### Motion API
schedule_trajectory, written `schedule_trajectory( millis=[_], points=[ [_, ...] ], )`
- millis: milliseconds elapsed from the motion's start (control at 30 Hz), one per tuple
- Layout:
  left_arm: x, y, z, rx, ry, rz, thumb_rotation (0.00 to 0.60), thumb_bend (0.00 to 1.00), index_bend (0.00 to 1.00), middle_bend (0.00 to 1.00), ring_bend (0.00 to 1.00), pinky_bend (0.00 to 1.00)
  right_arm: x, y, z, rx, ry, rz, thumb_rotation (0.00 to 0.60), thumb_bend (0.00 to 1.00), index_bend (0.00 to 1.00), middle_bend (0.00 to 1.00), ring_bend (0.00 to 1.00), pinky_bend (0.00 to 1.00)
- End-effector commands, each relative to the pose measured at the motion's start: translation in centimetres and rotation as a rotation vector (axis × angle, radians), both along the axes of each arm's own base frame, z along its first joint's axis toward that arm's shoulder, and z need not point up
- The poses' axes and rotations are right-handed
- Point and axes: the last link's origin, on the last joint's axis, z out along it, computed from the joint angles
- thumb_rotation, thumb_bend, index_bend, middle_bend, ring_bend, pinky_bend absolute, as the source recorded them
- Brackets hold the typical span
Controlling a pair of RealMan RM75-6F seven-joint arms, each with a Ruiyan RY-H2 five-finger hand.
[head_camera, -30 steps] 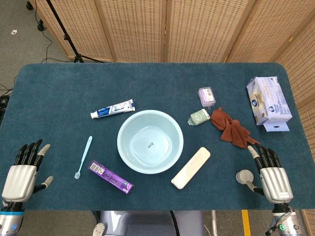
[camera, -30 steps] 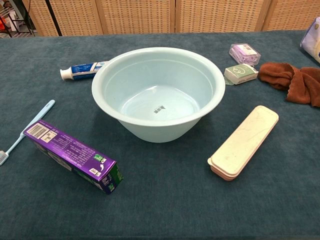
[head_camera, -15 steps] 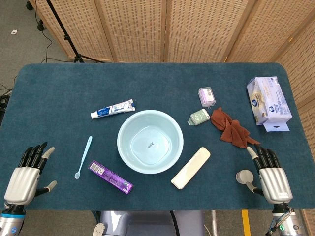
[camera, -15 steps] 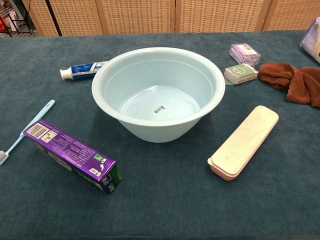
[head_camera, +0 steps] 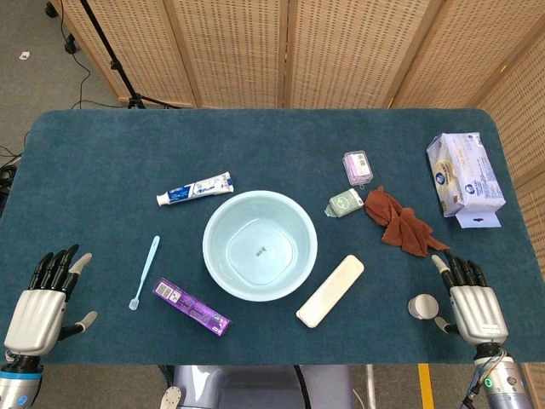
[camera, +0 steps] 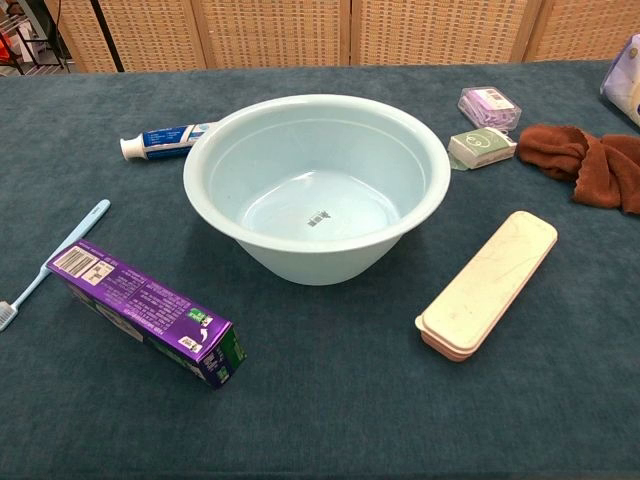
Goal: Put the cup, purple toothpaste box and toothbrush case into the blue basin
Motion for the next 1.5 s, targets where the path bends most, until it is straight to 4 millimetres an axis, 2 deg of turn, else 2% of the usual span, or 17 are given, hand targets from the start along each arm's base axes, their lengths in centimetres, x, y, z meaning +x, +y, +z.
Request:
schedule_trajectory(
  millis=[33,333,500,933,1500],
  points=[
    [0.0,0.0,0.0,-0.003,-0.001,0.001,0.600,0.14,0.00,0.00,0.00,0.00,0.2,-0.3,-0.1,0.013,0.002,-0.005,0.600,0.16,0.06,0.00,0.00,0.05],
    [-0.1,0.1,0.0,-0.004,-0.009,0.002,0.600,0.14,0.00,0.00,0.00,0.00,0.3,-0.1,-0.5,0.043,0.022,-0.032,0.600,0.16,0.16,0.00,0.00,0.05],
    [-0.1,0.1,-0.3,-0.011,-0.004,0.002,0.600,0.14,0.00,0.00,0.00,0.00,0.5,0.0,-0.9,0.051,0.022,-0.027,0.600,0.16,0.20,0.05,0.00,0.11],
    [0.0,0.0,-0.3,-0.015,-0.008,0.000,0.600,0.14,0.00,0.00,0.00,0.00,0.5,0.1,-2.2,0.081,0.021,-0.014,0.600,0.16,0.22,0.05,0.00,0.13],
    [0.1,0.0,-0.4,-0.015,-0.011,-0.010,0.600,0.15,0.00,0.00,0.00,0.00,-1.0,-0.9,-2.9,0.089,0.035,-0.043,0.600,0.16,0.27,0.07,0.00,0.14]
  ],
)
